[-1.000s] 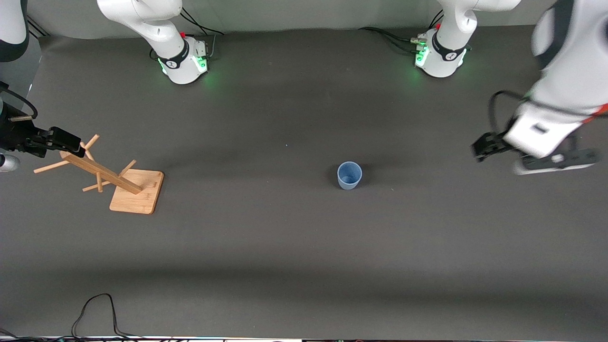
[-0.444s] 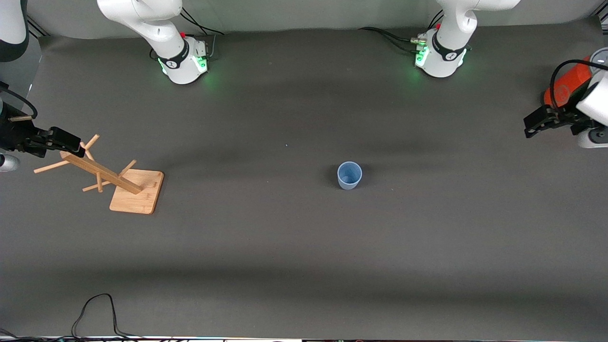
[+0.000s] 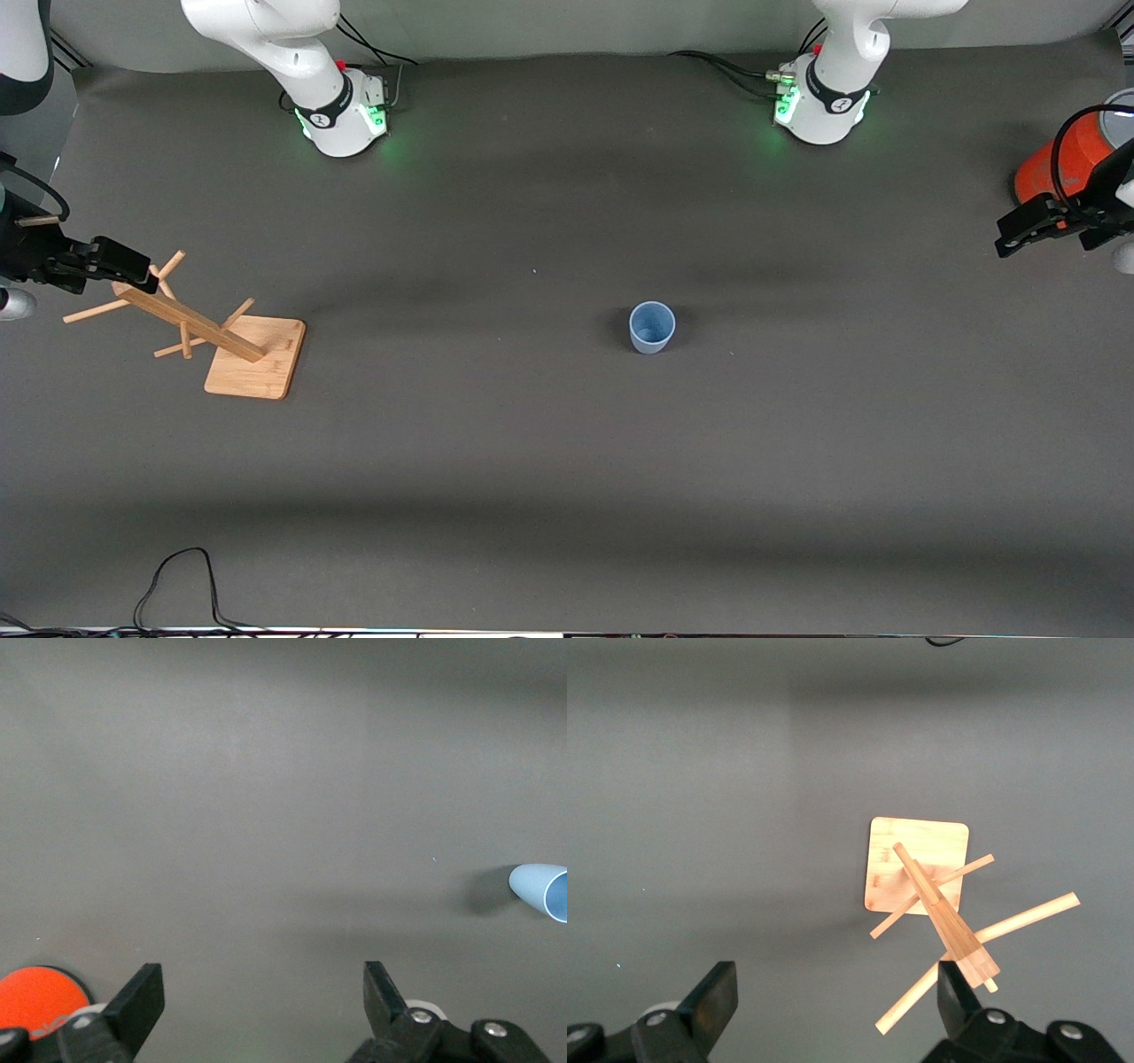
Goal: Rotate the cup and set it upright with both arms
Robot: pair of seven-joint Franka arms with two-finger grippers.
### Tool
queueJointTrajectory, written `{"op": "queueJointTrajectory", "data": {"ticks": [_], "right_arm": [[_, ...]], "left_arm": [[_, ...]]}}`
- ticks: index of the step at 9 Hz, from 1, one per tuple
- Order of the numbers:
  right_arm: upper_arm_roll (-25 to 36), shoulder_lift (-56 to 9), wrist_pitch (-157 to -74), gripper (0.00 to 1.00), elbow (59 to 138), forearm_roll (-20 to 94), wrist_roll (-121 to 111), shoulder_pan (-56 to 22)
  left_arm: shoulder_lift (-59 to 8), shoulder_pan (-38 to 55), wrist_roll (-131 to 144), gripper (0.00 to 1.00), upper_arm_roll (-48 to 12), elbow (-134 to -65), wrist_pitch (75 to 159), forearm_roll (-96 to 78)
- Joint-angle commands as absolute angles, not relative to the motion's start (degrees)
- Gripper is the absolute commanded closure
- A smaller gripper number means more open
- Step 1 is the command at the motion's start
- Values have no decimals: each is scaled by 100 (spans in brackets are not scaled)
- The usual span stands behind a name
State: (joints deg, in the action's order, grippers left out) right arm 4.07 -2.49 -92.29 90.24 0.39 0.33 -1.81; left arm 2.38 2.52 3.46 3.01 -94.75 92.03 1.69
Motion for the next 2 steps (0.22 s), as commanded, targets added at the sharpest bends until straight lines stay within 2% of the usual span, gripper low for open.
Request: {"op": "queueJointTrajectory", "data": {"ticks": [1, 2], "right_arm": [[431, -299, -9237, 0, 8912, 62, 0, -202], [431, -299, -9237, 0, 8912, 62, 0, -202]], "left_arm": [[18, -52, 456, 0, 97, -9308, 9035, 88], [26, -131, 770, 0, -43, -9299, 8783, 123]]}}
